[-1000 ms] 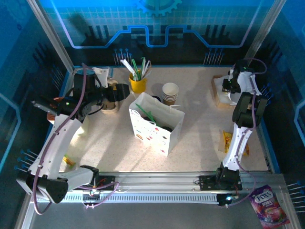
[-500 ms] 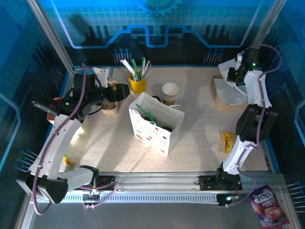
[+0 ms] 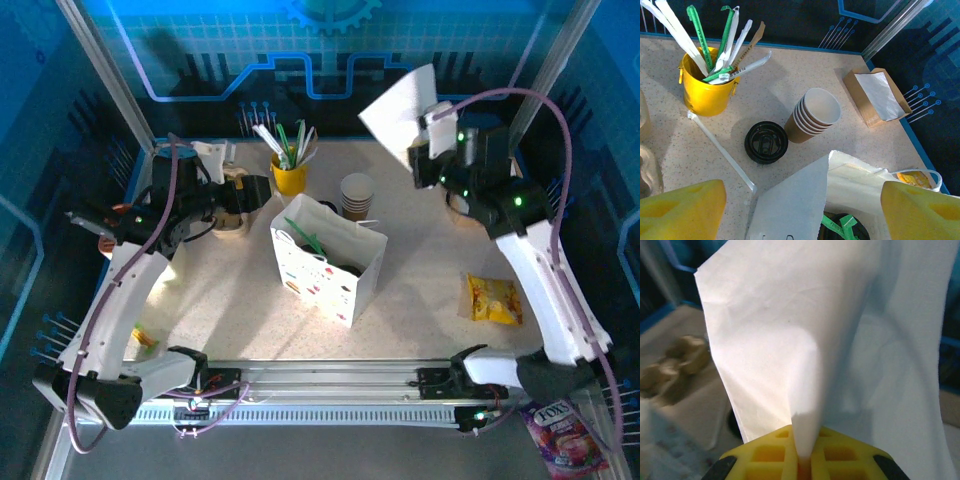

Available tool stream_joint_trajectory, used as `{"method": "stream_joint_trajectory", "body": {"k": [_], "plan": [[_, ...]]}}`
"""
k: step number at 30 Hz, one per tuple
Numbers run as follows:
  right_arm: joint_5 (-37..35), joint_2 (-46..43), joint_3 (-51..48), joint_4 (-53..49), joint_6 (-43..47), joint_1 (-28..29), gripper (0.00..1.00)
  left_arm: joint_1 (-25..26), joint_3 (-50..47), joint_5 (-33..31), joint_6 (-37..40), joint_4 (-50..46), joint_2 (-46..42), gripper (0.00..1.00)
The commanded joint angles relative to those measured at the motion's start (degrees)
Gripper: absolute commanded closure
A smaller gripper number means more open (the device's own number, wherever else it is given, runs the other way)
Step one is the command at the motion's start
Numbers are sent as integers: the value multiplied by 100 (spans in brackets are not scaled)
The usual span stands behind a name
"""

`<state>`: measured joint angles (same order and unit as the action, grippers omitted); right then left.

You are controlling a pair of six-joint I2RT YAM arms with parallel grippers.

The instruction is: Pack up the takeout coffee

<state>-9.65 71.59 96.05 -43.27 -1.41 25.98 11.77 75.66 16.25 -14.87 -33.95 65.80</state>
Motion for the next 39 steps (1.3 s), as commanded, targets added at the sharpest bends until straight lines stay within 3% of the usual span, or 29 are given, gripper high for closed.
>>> {"method": "stream_joint_trajectory", "body": {"k": [1, 7, 14, 24, 39], "plan": [[-1089, -75, -36, -380, 297, 893, 89, -46, 72, -108, -47, 74, -168, 18], [-2228, 72, 0, -799, 347, 2521, 89, -57, 116, -380, -24, -23, -188, 18], [-2477, 486, -312, -850, 12, 3305, 89, -57, 39, -495, 37, 47, -243, 17], [-2045, 979, -771, -888, -431, 3343, 86, -57, -93, -421, 90, 153, -283, 17], [-32, 693, -1124, -576, -351, 2855, 66, -54, -147, -306, 134, 213, -317, 17]]}}
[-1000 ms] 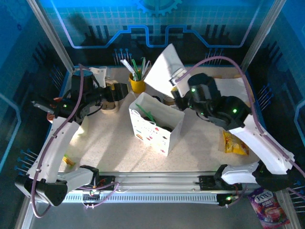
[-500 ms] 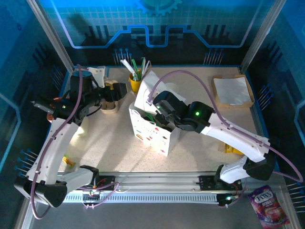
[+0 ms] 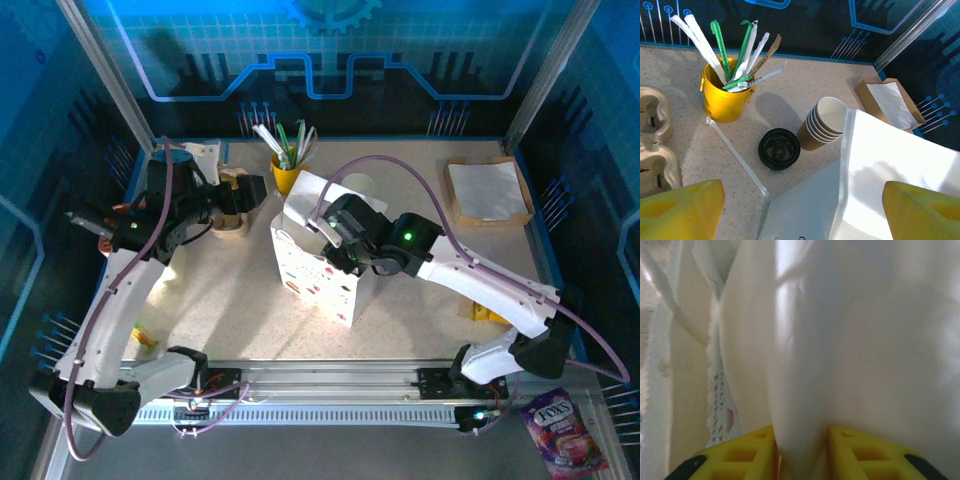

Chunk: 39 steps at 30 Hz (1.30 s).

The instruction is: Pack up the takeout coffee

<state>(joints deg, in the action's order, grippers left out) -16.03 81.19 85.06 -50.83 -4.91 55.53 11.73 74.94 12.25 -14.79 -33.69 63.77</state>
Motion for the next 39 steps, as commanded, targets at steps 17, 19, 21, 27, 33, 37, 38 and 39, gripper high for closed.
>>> {"method": "stream_joint_trajectory", "body": {"k": [17, 19, 21, 27, 33, 37, 38, 39], "plan": [[1637, -1273, 144, 239, 165, -1332, 52, -41, -39, 342, -25, 212, -80, 17], [1703, -1438, 101, 204, 86, -1903, 48, -40, -7, 445, -131, 238, -71, 17], [1826, -1563, -65, 324, -14, -2624, 43, -27, 46, 576, -256, 249, -37, 17], [2016, -1232, -608, 938, -305, -4754, 27, 380, 315, 837, -536, 204, 189, 17], [1514, -112, -644, 1658, -326, -5897, 21, 597, 588, 1063, -1096, 406, 383, 17], [1115, 847, -441, 2007, -496, -6409, 18, 677, 876, 933, -1144, 395, 534, 17], [1085, 1079, -383, 2072, -519, -6508, 18, 681, 953, 871, -1110, 368, 565, 17], [1019, 1357, -286, 2120, -532, -6598, 17, 682, 964, 811, -1049, 330, 607, 16]]}}
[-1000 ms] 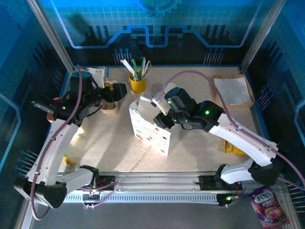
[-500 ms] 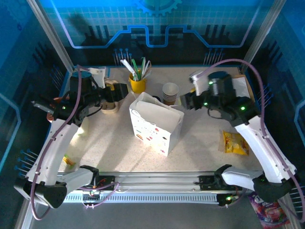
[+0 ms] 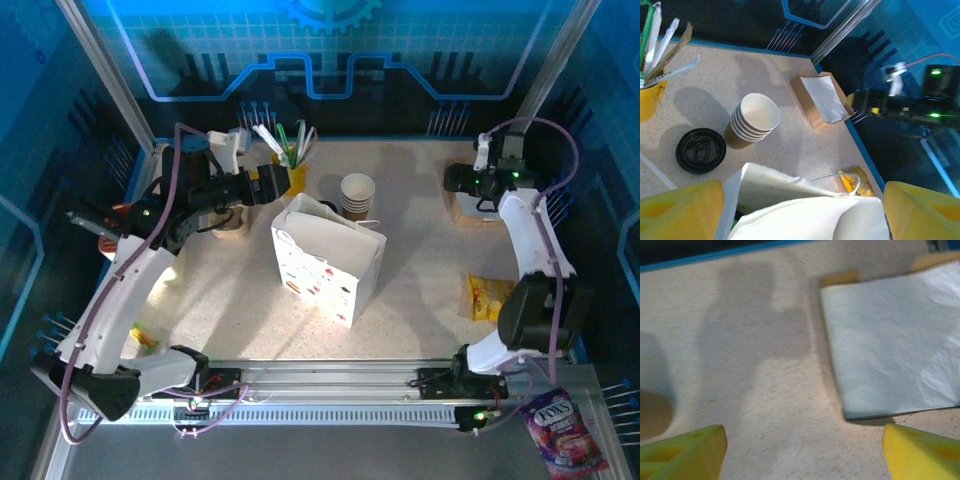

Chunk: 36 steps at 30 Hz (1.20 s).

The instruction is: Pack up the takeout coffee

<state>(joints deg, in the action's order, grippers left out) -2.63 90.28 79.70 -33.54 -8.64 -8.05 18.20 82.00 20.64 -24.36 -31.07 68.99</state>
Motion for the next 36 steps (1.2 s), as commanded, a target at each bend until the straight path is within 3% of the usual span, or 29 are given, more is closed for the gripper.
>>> {"method": "stream_joint_trajectory", "body": {"k": [1, 8, 17, 25, 36], "plan": [[-396, 683, 353, 402, -173, -320, 17, 38, 264, -92, -41, 45, 97, 16], [-301, 2188, 1184, 205, -144, -786, 17, 32, -73, -618, 517, -60, 129, 16], [-180, 3439, 2067, -267, 60, -773, 18, -49, -249, -824, 882, -156, 278, 16], [-54, 4101, 2709, -837, 211, -688, 24, -130, -367, -771, 899, -41, 189, 16], [213, 4158, 2916, -1107, 292, -670, 43, -159, -448, -780, 961, 22, 63, 16]]}}
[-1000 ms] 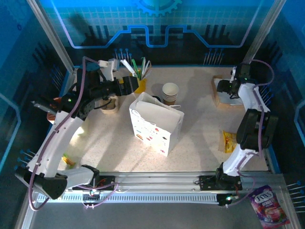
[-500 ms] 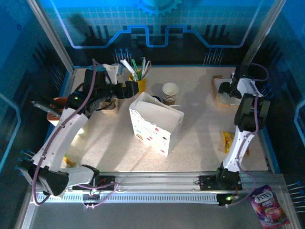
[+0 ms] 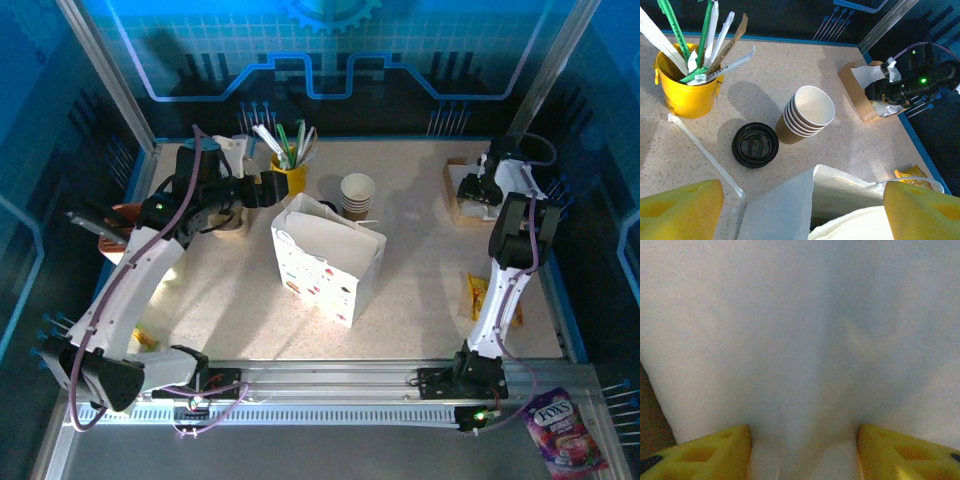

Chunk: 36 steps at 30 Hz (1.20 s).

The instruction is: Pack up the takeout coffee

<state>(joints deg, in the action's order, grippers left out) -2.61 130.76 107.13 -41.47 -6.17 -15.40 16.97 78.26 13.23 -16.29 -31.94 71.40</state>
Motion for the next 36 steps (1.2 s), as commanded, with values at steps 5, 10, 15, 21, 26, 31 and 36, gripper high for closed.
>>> {"method": "stream_joint_trajectory", "body": {"k": [5, 10, 15, 21, 26, 31, 36], "plan": [[225, 103, 349, -422, 64, 55, 45, -51, -76, 3, 149, 117, -179, 16], [342, 98, 548, -528, 64, 55, 56, -58, -73, 39, 144, 109, -164, 16], [462, 10, 624, -556, 47, 57, 71, -82, -74, 56, 144, 118, -177, 16], [498, -162, 685, -623, 65, 61, 81, -92, -66, 117, 133, 123, -178, 16], [561, -440, 620, -573, 46, 59, 86, -103, -83, 127, 118, 134, -193, 16], [669, -952, 286, -324, -71, 71, 90, -109, -90, 110, 100, 164, -246, 16], [769, -1732, -255, 23, -240, 136, 92, -122, -87, 122, 71, 187, -261, 16]]}}
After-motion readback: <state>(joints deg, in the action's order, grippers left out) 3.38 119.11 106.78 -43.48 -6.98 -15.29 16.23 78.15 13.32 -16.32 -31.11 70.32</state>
